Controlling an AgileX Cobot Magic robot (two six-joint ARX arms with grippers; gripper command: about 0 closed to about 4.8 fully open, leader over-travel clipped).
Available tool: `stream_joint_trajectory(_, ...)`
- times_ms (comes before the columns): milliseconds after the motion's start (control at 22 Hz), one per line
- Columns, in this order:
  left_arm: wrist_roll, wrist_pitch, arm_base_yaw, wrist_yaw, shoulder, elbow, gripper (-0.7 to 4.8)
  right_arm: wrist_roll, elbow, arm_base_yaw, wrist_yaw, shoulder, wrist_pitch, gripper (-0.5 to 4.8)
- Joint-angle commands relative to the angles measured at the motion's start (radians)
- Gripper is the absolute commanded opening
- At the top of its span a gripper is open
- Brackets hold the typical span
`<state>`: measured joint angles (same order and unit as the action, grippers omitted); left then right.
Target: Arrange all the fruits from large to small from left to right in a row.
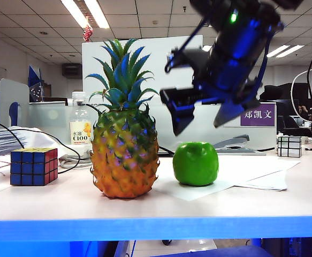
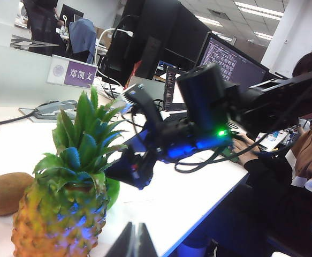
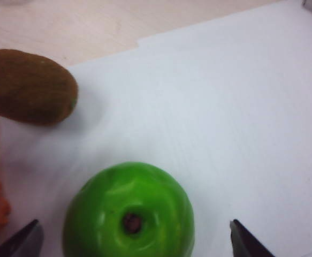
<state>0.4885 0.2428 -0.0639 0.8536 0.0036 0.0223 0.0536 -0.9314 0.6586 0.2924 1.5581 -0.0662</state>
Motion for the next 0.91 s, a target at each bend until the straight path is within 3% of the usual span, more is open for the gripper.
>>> stream_joint_trajectory(45,-0.002,0.010,0.000,0.005,-0.001,0.003,0.20,0.026,-0.003,0.002,-0.002,0.026,0.020,4.79)
stream_joint_trajectory(817,-0.002,0.010,0.000,-0.001,-0.001,0.003,0.21,0.032,-0.003,-0.029,0.003,0.140,0.084,4.79)
stream_joint_trajectory(908,-0.002,0.010,0.000,-0.001,-0.001,0.004,0.21,0.032,-0.003,-0.036,0.000,0.145,0.064,2.79)
